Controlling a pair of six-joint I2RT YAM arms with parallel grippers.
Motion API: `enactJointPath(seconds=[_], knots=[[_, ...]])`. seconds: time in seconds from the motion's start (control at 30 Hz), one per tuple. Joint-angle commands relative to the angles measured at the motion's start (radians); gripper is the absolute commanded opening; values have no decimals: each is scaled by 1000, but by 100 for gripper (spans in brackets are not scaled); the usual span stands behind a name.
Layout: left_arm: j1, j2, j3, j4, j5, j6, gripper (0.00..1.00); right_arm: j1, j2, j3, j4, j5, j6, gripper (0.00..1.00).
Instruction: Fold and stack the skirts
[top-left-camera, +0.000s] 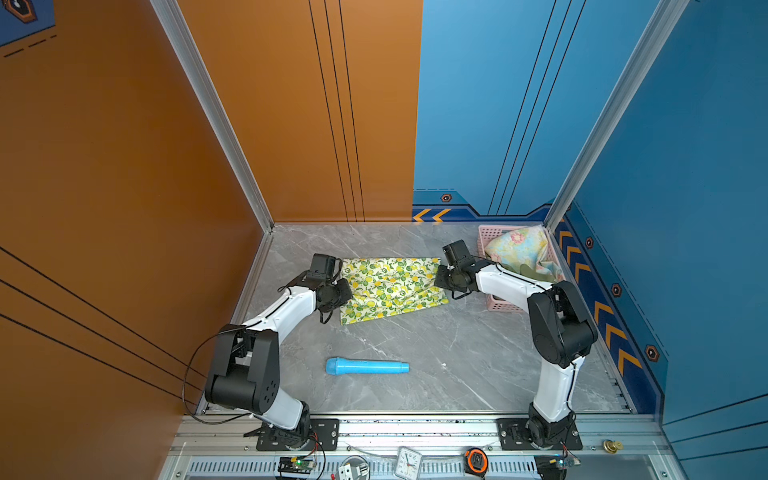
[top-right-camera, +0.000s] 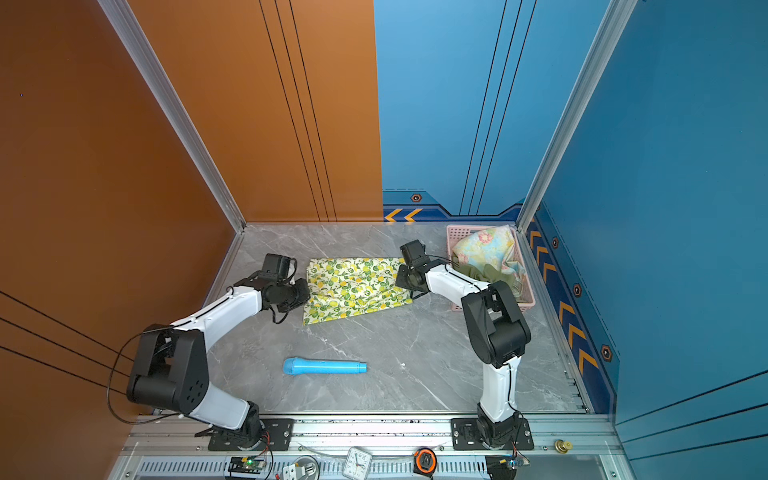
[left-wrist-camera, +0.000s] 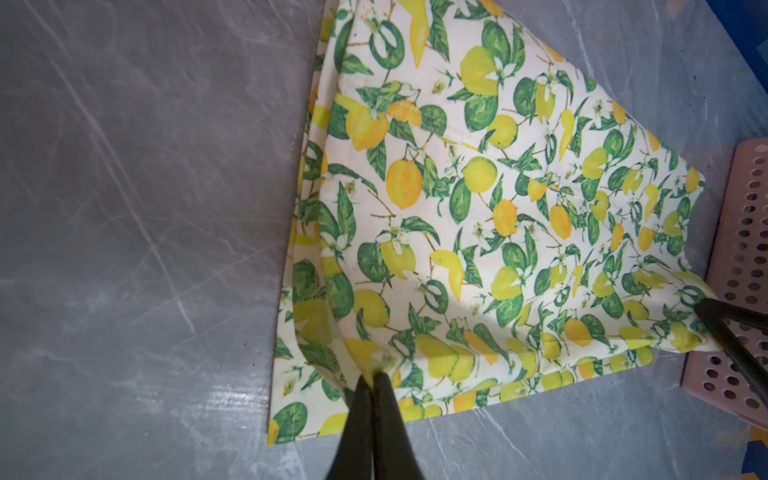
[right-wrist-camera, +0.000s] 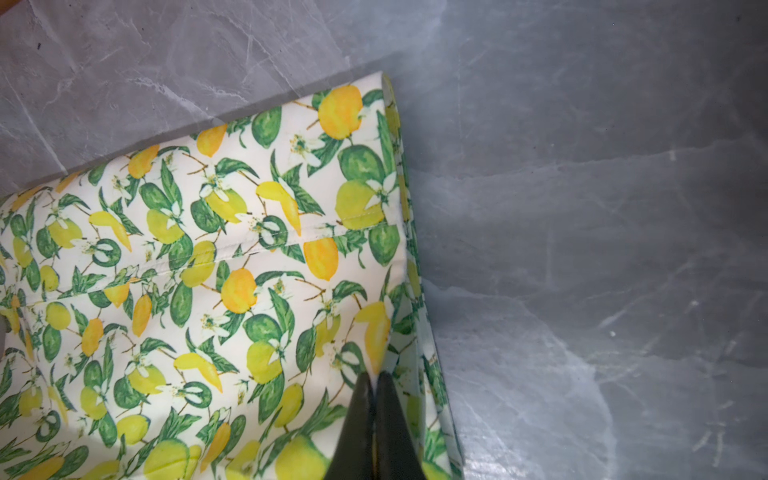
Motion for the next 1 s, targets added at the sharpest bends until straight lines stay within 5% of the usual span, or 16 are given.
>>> enactJointPath(seconds=[0.0, 0.63, 0.97], knots=[[-12, -28, -46, -32, -29, -8, 0, -8, -47, -25, -15, 1, -15, 0], [37, -70, -136, -22, -17, -18, 0, -18, -95, -39, -42, 15, -31, 0], [-8, -80, -193, -4, -24, -39, 0, 3, -96, -112, -22, 15, -17, 0]])
